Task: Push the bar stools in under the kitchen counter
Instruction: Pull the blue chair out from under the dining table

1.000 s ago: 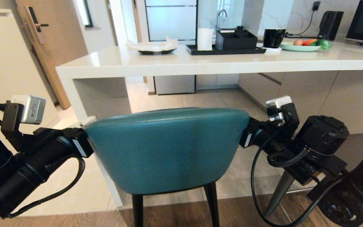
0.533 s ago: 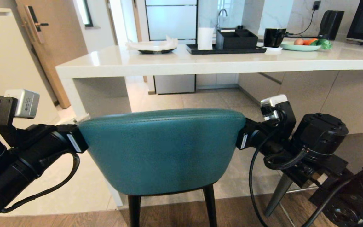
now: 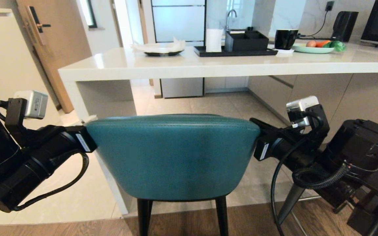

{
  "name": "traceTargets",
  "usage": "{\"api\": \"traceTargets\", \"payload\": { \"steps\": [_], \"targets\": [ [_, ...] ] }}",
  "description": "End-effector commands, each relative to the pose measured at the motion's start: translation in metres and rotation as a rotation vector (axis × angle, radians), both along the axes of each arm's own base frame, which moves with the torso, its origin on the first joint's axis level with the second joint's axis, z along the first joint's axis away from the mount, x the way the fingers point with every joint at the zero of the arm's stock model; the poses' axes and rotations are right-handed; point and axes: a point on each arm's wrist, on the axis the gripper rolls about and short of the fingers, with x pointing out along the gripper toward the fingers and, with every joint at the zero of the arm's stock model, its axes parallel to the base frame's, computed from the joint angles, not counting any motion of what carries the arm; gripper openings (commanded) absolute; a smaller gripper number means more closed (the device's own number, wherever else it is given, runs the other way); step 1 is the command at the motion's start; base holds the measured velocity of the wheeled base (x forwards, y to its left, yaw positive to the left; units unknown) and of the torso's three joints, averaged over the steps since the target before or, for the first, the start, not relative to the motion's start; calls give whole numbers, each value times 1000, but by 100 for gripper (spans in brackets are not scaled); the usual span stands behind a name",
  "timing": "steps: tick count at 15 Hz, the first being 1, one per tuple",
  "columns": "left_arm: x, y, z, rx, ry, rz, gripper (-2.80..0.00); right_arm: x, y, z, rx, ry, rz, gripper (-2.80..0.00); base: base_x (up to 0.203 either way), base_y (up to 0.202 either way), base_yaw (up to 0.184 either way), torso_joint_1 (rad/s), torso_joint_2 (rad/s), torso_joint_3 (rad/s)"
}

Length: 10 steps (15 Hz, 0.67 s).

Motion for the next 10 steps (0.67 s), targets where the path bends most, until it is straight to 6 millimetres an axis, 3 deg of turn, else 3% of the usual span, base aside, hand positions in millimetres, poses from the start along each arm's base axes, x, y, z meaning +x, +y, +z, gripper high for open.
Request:
{"api": "traceTargets", "payload": {
  "steps": [1,5,10],
  "targets": [
    [-7,-2,1,2,-3,-21,-280,-1,-3,0,6,3,-1,-280,0,0,0,0,0,0],
    [-26,-2,-1,1,-5,-60,-280,27,-20,-16,-23,45,-98,-280,0,0,0,0,0,0],
    [-56,9,18,11,15,-105,-280,57,-35,-30,-24,83,-158,-280,0,0,0,0,0,0]
  ]
}}
